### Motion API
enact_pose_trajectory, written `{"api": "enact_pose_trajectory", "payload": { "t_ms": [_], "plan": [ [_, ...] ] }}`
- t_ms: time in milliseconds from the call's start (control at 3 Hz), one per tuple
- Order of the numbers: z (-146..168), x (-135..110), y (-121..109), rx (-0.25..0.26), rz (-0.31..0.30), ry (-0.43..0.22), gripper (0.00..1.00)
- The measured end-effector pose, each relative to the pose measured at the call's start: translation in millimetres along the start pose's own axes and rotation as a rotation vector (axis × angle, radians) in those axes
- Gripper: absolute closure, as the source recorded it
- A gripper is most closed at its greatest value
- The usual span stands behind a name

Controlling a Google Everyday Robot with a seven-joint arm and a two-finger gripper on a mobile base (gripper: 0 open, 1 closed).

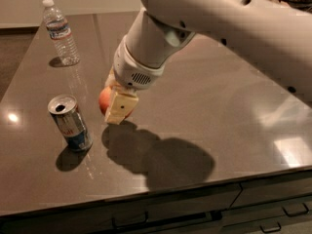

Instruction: Move apple near redbull can

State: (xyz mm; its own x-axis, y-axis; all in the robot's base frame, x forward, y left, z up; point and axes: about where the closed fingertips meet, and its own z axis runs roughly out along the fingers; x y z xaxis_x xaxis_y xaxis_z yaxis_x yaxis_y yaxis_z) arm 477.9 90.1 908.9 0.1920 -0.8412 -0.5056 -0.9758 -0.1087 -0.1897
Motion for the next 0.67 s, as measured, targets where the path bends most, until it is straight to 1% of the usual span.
{"api": "enact_pose_trajectory", "payload": {
  "t_ms": [333,667],
  "plan": [
    [15,-6,11,-0.005,-0.028,0.007,1.0],
    [29,-7,18,-0.007,-0.043,0.023,1.0]
  ]
}}
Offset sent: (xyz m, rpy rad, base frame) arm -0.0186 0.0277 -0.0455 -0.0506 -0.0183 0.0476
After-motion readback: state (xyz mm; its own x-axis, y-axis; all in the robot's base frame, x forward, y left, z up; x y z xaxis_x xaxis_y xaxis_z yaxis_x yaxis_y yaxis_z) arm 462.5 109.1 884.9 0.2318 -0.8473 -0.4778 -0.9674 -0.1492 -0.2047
